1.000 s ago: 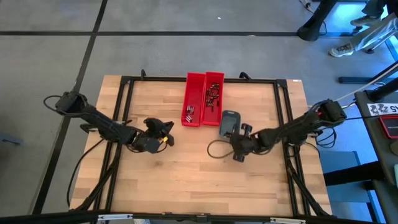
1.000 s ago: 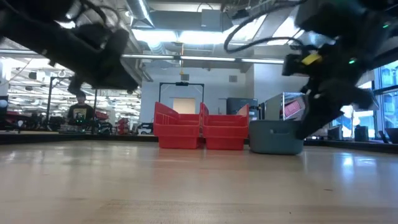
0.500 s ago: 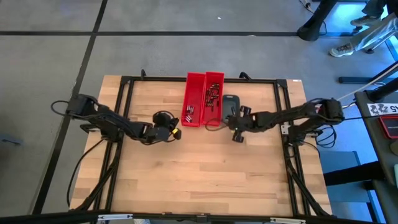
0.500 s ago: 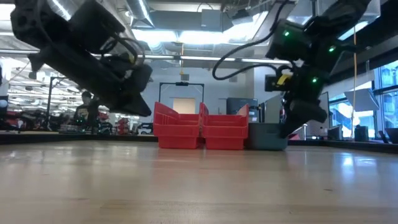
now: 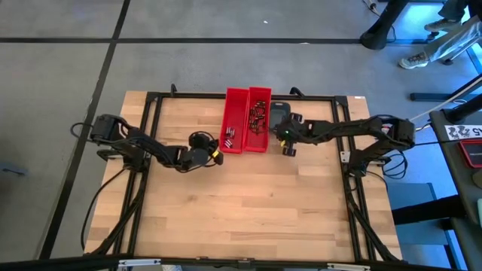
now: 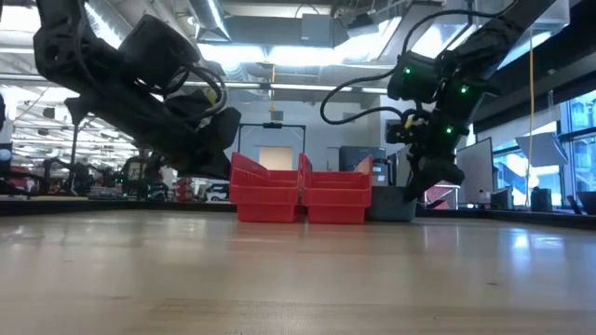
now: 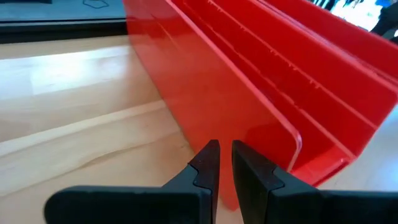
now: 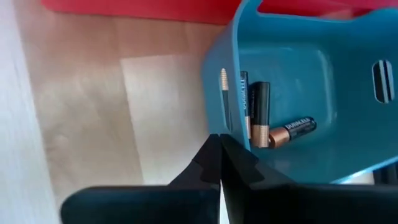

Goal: Sort batteries
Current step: Adjust the blue bin

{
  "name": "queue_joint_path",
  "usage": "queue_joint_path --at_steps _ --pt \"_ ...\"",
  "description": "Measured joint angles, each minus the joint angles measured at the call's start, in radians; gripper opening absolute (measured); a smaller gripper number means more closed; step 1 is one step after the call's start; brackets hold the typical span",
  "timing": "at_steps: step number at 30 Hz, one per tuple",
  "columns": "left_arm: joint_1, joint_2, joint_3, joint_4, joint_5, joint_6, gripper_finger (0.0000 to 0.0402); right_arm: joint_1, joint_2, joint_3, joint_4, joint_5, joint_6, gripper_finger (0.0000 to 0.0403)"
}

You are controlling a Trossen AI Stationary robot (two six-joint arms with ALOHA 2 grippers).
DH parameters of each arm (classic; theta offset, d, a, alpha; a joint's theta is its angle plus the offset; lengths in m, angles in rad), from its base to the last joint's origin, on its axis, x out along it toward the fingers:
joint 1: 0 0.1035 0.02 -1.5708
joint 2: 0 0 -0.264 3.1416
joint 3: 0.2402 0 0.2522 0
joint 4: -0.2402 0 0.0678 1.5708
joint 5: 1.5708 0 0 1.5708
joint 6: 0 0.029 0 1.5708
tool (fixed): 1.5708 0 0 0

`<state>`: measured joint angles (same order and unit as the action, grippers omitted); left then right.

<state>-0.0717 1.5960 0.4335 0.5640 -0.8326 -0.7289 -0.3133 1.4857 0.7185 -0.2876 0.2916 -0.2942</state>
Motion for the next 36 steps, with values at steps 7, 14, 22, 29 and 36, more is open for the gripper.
queue_joint_path --at_steps 7,14,22,29,36 --pt "0.037 0.018 0.000 0.079 -0.001 0.048 0.0033 -0.001 -0.062 0.000 -0.012 0.014 -0.020 0.0001" --pt "0.046 0.018 0.000 0.085 -0.001 0.071 0.0033 0.000 -0.196 0.001 -0.164 -0.029 0.058 0.0001" --pt "0.011 0.010 0.000 0.074 -0.001 0.082 0.0033 0.000 -0.307 0.000 -0.354 -0.094 0.118 0.0001" --pt "-0.023 -0.082 0.000 -0.022 -0.003 0.082 0.0033 -0.028 -0.438 0.000 -0.452 -0.083 0.132 0.0001" --pt "-0.034 -0.214 0.000 -0.223 -0.021 0.039 0.0033 -0.243 -0.547 -0.086 -0.379 -0.139 0.136 0.0001"
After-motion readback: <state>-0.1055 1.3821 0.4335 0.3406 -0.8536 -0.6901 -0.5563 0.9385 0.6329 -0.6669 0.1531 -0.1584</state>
